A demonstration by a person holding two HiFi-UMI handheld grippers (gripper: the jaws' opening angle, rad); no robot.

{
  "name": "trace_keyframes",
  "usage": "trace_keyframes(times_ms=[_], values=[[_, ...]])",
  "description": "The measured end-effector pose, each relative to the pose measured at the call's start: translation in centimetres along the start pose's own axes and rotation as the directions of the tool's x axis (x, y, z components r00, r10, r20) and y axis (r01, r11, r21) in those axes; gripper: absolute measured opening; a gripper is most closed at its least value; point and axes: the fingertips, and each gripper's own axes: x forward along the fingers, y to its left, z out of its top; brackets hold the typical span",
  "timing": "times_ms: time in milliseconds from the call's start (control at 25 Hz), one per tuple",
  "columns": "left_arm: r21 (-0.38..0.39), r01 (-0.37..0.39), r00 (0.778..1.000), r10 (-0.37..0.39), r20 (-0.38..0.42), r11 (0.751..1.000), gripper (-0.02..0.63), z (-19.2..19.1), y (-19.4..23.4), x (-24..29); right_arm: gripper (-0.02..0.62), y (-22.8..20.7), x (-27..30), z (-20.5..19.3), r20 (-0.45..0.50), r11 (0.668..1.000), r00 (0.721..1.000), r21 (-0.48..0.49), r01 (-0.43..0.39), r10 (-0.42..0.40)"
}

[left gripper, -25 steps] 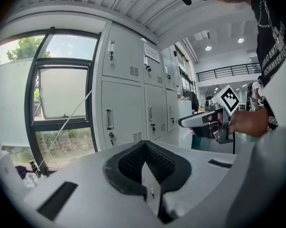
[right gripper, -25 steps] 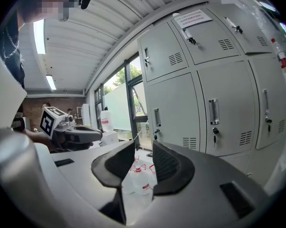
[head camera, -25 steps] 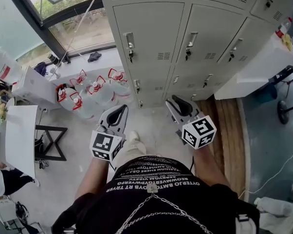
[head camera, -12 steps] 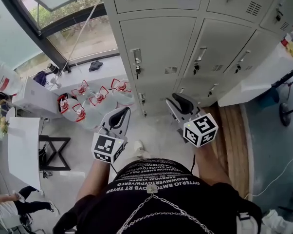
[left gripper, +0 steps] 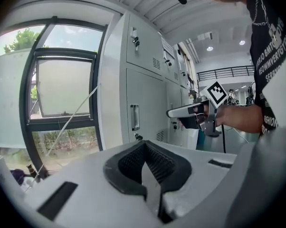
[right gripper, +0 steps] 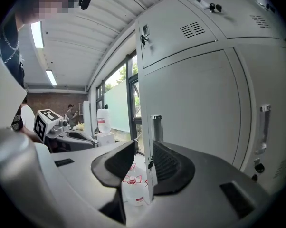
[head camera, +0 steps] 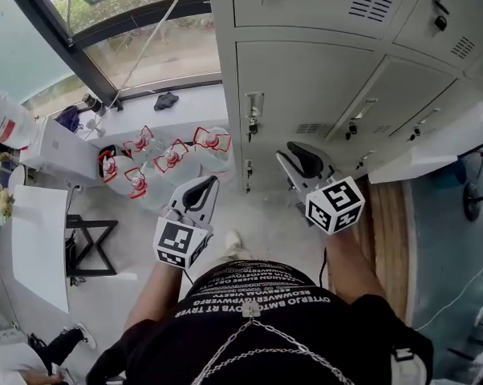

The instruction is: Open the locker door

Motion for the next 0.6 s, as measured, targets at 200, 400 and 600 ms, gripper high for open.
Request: trace_keyframes(times_ms=[200, 400, 600], values=[[-0.017, 0.006, 1.000, -0.006, 0.000, 1.000, -0.002, -0.1, 2.5, 1.4, 0.118, -0.5, 3.2, 0.9, -0.012, 1.000, 1.000, -0.019, -0.004, 0.004], [-0.007, 0.025, 1.000, -0.025, -0.004, 1.000, -0.002, -0.2, 4.6, 2.9, 0.118, -0.8, 6.6, 1.2, -0.020, 1.000, 1.000, -0.012, -0.007, 0.007], [-0.021, 0.031, 1.000, -0.032, 0.000, 0.999, -0.002, -0.1, 6.8, 3.2, 0.123, -0.5, 9.2, 1.4, -0.039, 1.000, 0.999, -0.016, -0.015, 0.015]])
